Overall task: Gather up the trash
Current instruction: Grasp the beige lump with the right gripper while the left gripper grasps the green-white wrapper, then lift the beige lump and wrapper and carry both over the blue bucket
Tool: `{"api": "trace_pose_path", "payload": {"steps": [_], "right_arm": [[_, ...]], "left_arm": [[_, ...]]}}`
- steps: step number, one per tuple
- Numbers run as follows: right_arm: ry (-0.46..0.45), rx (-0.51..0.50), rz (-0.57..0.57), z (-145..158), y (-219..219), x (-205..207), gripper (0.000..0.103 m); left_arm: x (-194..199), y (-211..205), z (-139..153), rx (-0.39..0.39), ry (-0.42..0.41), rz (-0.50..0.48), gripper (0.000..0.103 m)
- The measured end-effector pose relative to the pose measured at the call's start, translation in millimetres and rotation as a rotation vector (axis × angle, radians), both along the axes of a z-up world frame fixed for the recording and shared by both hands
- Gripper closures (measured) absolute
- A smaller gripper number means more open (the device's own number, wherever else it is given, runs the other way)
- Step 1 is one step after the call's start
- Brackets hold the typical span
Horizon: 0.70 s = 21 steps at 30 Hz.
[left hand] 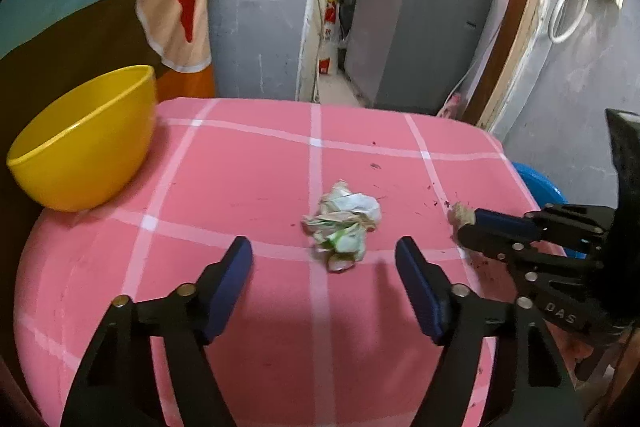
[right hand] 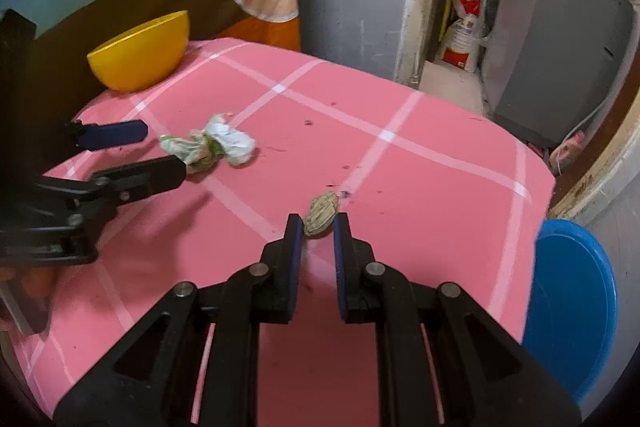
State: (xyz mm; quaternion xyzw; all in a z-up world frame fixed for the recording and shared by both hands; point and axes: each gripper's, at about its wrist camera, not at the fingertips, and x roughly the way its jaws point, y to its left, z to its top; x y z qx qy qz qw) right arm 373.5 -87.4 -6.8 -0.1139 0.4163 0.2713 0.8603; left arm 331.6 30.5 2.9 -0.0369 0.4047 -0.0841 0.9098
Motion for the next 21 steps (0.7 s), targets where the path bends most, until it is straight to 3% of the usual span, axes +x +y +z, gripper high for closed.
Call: {"api": "trace_pose_path", "payload": {"steps": [2, 7, 14, 21], "right_arm": [[-0.006, 0.001, -0.010, 0, -6, 1, 0.076], [-0.002, 0.008, -0.014, 0, -12, 0, 0.076], [-0.004, 0.038, -0.026, -1, -13, -1, 0.076], [-0.041, 0.090, -0.052, 5, -19, -7, 0.076]], "left_arm": [[6, -5, -2, 0.019, 0.020, -0.001, 0.049], [19, -11, -9, 0.031, 0.071, 0.015, 0.059], [21, -13, -8, 0.031, 0.074, 0.020, 0.081], [9, -16, -7, 0.023, 0.047, 0.019, 0.086]]}}
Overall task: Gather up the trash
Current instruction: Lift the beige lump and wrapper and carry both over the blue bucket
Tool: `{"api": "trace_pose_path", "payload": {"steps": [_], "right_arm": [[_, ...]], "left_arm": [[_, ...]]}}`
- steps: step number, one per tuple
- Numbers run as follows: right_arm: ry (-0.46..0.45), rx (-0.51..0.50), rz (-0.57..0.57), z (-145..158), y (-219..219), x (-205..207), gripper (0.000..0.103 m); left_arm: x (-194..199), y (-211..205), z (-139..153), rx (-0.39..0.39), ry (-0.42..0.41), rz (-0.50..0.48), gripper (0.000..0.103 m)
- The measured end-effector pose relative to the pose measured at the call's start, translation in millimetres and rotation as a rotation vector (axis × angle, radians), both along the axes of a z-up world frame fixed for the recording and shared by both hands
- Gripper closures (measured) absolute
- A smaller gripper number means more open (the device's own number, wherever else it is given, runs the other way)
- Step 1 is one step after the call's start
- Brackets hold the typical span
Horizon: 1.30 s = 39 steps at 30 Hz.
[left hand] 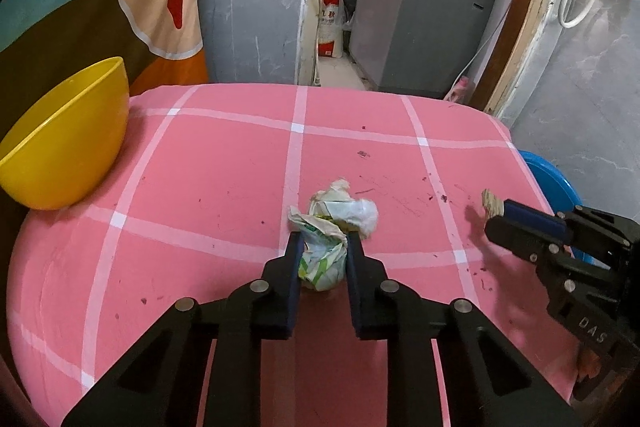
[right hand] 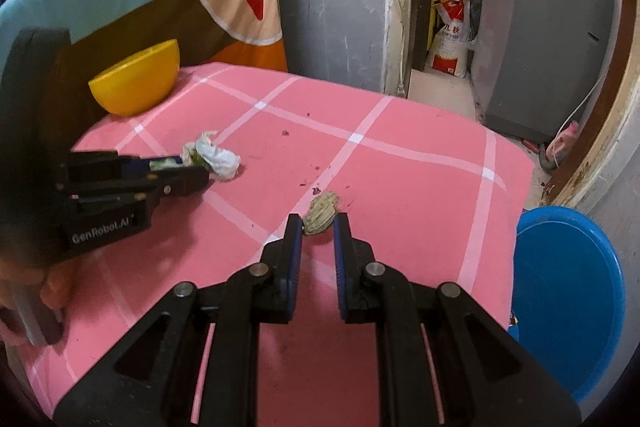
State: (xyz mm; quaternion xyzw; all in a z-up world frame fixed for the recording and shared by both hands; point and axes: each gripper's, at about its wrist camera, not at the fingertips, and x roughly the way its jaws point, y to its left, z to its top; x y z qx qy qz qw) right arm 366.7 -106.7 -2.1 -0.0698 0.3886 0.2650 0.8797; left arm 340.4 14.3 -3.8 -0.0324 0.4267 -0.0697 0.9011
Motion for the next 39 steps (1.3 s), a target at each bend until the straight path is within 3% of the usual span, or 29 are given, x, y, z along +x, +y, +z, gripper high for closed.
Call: {"api": "trace_pose_path", "payload": {"steps": [6, 15, 24, 30, 39], "right_arm": [[-0.077, 0.034, -0.032, 11, -11, -13, 0.076], [-0.333, 0.066, -0.145, 48, -40, -47, 0.076], [-0.499, 0.166, -0.272, 75, -82, -73, 0.076], [-0.566, 0.189, -0.362, 87, -114, -84, 0.076], [-0.594, 0.174, -0.444, 88, -158, -94, 0.075]], "left_arm": [[-12, -7, 15, -0.011, -0.089, -0.014, 0.086], [-34, -29, 52, -0.033, -0.282, -0.031, 0.086], [-49, -52, 84, -0.108, -0.461, -0.031, 0.086], [-58, -85, 99, -0.128, -0.510, -0.076, 0.086], [-50, -139, 100, -0.152, -0.505, -0.158, 0.086]]}}
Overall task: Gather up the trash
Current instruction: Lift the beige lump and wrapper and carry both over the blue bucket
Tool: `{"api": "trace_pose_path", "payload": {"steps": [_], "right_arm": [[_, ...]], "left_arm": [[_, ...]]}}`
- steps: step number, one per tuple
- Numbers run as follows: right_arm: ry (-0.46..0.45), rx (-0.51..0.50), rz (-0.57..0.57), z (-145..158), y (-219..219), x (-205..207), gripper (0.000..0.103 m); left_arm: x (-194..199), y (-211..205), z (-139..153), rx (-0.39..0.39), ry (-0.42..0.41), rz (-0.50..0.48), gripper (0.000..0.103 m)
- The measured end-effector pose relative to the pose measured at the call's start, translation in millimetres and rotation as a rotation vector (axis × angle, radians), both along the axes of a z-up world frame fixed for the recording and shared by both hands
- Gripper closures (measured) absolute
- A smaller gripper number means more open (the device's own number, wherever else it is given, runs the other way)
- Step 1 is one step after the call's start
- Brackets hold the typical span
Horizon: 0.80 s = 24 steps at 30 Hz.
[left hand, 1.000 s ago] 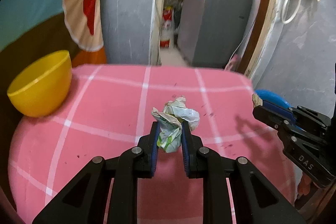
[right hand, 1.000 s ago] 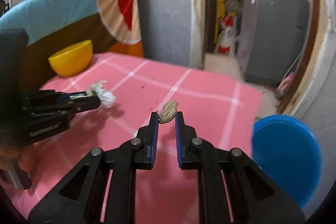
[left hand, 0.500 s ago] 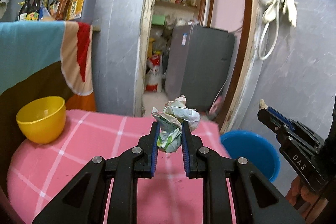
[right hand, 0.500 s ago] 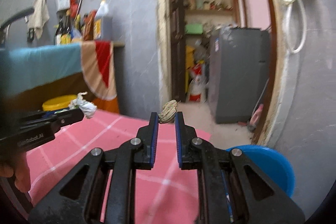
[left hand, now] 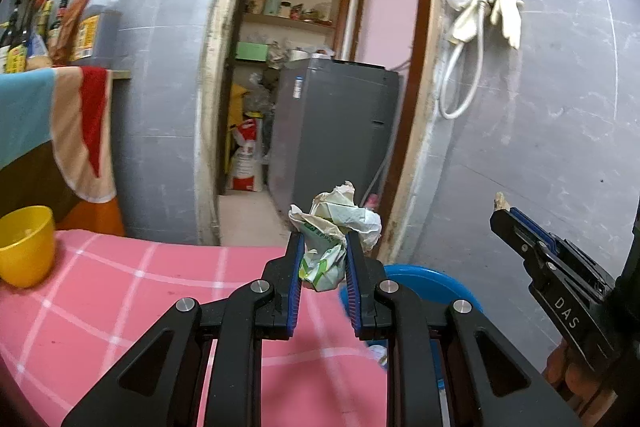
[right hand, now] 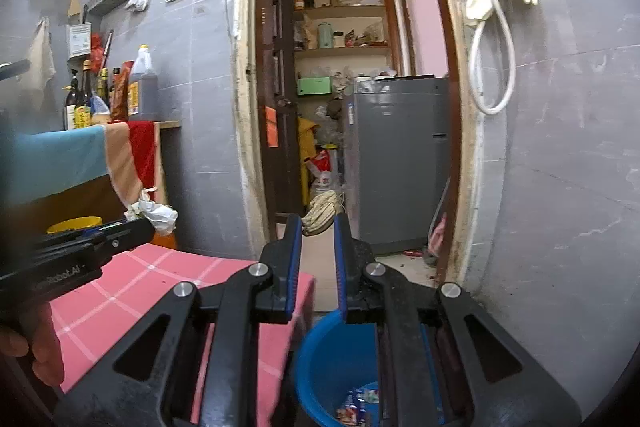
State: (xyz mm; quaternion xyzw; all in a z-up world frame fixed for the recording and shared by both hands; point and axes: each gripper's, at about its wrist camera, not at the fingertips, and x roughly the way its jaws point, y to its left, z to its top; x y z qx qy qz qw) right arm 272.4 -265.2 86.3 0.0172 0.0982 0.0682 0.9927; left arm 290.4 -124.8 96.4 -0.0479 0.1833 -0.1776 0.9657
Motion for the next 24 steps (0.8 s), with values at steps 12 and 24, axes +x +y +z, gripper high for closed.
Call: {"api": "trace_pose_path", "payload": {"steps": [12, 24], "right_arm": [[0.042, 0.019, -0.051, -12, -41, -3, 0.074], [0.163, 0.035, -0.054, -30, -64, 14, 0.074]], "left_arm": [[13, -50, -12, 0.020, 0.038, -0.070, 0.086], [40, -76, -38, 0.069, 0.218, -0.131, 0.086]]}}
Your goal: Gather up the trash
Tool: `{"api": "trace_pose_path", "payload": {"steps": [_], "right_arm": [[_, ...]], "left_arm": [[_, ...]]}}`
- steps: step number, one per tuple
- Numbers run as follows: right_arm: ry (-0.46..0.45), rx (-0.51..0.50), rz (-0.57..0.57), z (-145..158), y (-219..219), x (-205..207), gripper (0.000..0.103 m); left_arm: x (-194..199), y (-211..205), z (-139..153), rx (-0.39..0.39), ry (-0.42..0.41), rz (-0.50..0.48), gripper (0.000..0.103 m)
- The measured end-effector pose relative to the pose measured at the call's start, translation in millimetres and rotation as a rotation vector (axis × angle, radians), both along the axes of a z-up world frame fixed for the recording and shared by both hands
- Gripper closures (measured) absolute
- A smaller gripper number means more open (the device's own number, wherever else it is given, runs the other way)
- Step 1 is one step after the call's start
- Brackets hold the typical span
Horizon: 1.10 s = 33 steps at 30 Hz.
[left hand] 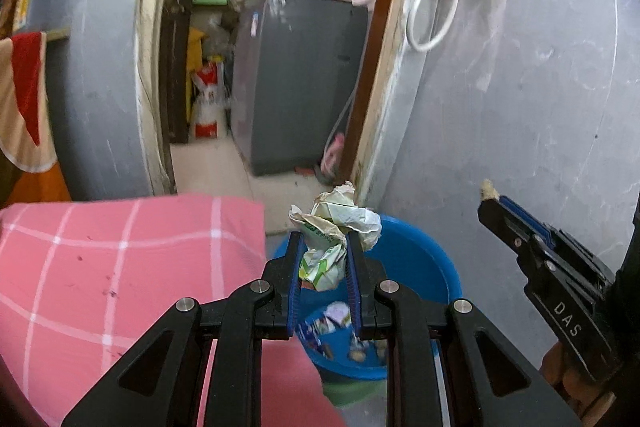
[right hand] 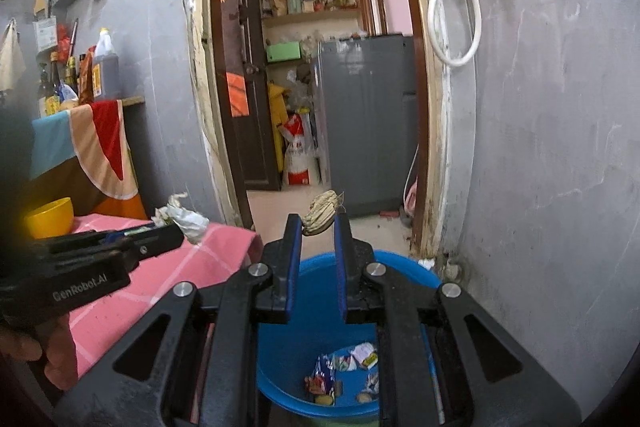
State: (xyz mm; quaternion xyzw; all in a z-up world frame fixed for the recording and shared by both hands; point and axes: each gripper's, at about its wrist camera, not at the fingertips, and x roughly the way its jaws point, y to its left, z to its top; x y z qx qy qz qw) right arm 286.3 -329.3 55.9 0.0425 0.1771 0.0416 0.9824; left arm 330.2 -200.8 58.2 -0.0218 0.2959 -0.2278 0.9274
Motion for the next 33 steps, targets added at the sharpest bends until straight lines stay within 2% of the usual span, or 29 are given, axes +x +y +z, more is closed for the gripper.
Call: {"api": "trace_pose_path", "payload": {"steps": [6, 9, 10, 12, 16, 18, 28, 33], "right_arm": [[0.058, 0.011, -0.004, -8, -5, 13, 0.073], [0.074, 0.018, -0.012, -10, -6, 17, 0.073], [0.080, 0.023, -0.014, -11, -7, 18, 0.072], [0.088, 0.030, -0.020, -12, -9, 19, 0.069], [0.090, 0.048, -0.034, -11, -15, 18, 0.060], [0.090, 0.054, -0.041, -11, -18, 18, 0.057], [0.079, 0.078, -0.062, -8, -19, 16, 0.041], [0.071, 0.081, -0.067, -8, -19, 15, 0.030]], "left_arm": [[14, -18, -17, 0.041, 0.085, -0.034, 0.084], [19, -24, -22, 0.049, 0.114, -0.038, 0.073], [21, -26, -24, 0.048, 0.120, -0.037, 0.066], [21, -27, -25, 0.040, 0.124, -0.039, 0.062], [21, -26, -25, 0.050, 0.116, -0.033, 0.054], [21, -23, -25, 0.043, 0.114, -0.030, 0.053], [12, 9, -11, -0.024, 0.042, 0.051, 0.030], [11, 19, -6, -0.018, 0.030, 0.079, 0.022]]}}
